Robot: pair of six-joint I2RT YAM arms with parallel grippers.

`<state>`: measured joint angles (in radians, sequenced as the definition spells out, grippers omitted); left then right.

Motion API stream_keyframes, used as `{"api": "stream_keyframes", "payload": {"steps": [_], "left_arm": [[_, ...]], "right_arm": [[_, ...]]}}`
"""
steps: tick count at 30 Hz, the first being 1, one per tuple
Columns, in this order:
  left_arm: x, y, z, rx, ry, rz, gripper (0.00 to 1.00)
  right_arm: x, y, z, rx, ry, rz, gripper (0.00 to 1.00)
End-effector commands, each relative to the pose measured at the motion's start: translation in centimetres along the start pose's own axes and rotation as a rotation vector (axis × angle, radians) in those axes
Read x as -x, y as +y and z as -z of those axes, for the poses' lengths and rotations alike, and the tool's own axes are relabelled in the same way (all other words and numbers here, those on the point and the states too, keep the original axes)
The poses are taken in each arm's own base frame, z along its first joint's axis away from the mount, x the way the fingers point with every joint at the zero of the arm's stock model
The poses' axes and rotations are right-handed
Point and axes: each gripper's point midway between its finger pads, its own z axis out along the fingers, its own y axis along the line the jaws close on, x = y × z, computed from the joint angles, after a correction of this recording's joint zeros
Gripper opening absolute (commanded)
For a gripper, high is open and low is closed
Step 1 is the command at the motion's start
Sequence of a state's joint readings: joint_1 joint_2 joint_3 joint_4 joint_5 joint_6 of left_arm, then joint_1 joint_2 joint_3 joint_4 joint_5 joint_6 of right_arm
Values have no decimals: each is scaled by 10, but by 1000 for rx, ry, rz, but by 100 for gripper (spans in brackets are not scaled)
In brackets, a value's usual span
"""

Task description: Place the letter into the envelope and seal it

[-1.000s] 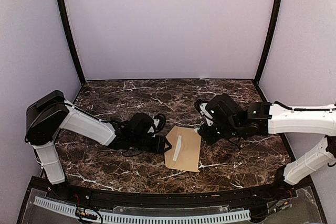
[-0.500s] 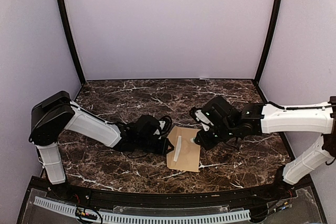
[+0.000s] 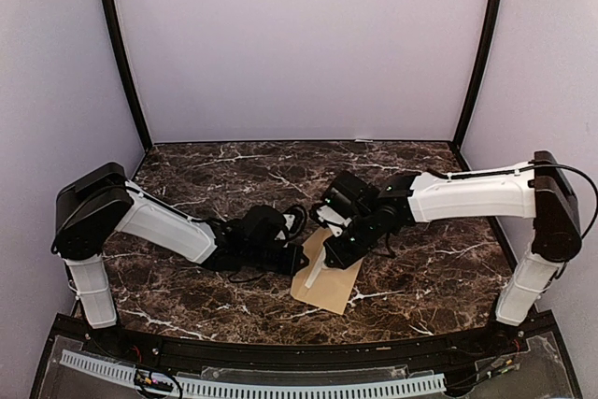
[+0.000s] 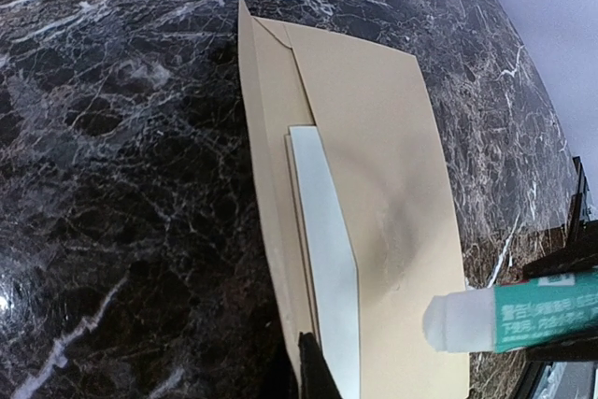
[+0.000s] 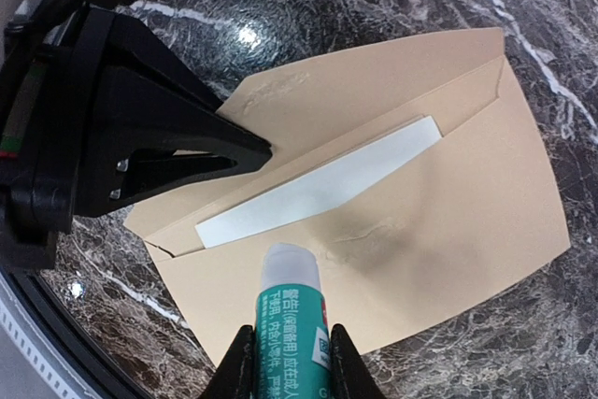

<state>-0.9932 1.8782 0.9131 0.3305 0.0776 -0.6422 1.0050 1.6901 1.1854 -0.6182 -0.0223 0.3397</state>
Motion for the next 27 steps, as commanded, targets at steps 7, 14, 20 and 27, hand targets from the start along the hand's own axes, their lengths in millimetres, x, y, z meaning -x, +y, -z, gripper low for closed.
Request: {"api": "stream_keyframes", "payload": {"steps": [7,14,20,27], "left_arm": [[7,-8,4,-24,-42,-36,1],[6,-9,5,-33,-36,-57,1],[3,-6,5,-19,-25,-68,1],[2,1,5,18,-28,-66,0]], "right_arm": [[-7,2,-27,9,108,-42,0],[-14,-16,-46,-73,152,-54,0],[-19,-60,-49,-291,194,-54,0],[-15,-89,-49,-403,208,-51,0]]}}
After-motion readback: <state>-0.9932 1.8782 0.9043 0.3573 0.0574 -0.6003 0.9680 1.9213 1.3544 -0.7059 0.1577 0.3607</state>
